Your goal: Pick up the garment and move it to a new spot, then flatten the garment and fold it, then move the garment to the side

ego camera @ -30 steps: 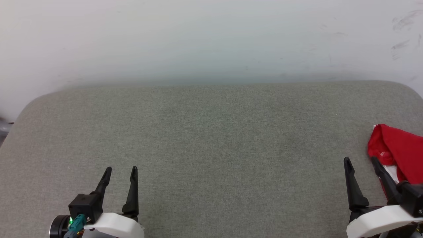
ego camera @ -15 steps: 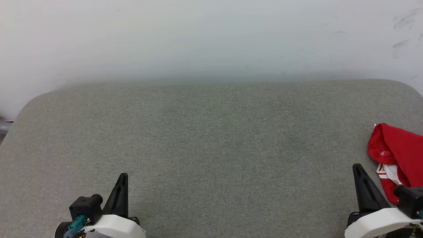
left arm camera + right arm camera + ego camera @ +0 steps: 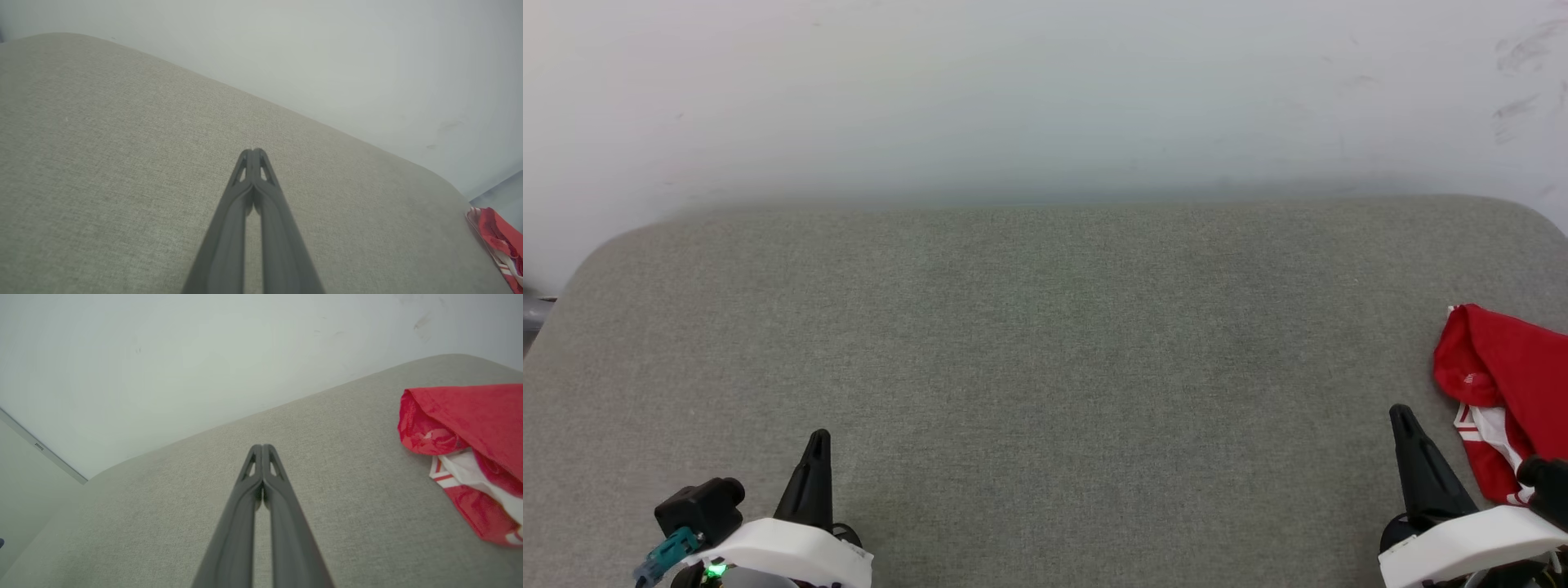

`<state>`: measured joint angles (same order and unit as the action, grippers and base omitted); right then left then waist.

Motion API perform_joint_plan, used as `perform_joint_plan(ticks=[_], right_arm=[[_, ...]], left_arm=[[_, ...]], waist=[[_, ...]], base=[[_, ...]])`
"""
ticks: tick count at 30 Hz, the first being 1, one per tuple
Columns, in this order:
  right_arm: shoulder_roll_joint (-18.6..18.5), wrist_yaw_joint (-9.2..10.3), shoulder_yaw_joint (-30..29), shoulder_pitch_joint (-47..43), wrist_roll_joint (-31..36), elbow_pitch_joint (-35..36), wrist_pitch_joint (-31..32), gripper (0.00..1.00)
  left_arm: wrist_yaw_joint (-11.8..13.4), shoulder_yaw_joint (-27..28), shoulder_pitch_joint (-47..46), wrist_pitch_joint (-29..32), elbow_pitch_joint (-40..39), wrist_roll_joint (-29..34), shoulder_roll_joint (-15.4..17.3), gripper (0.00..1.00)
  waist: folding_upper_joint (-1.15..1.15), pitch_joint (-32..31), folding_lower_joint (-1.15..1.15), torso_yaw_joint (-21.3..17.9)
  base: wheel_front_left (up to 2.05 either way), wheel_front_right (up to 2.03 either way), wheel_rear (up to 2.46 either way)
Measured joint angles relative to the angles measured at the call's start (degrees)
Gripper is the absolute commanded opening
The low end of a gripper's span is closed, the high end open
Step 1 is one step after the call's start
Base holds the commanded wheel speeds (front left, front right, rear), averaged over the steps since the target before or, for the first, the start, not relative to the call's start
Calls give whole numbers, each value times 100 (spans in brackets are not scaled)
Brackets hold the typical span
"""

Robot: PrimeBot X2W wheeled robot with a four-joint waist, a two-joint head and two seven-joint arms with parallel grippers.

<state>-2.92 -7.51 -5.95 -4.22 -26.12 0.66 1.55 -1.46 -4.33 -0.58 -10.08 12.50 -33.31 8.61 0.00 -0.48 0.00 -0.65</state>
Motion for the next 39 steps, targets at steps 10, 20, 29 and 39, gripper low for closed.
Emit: perform_joint_plan(ticks=[10,20,29,39], right_arm=[[0,0,-4,165,-931,-209,59,0],[0,0,-11,287,-1774,-391,127,0],[0,1,-18,380,-2458,-543,177,0],[0,1,-26,518,-3276,-723,237,0]], left_arm=[[-67,145,-81,234,20,-842,-70,0],[-157,293,-129,439,35,-1584,-160,0],[-209,408,-196,608,54,-2199,-209,0],[-274,536,-242,820,73,-2931,-285,0]], waist=[[0,6,0,6],[0,12,0,12],[0,18,0,17],[0,25,0,25]], base=[[0,0,0],[0,0,0],[0,0,0],[0,0,0]])
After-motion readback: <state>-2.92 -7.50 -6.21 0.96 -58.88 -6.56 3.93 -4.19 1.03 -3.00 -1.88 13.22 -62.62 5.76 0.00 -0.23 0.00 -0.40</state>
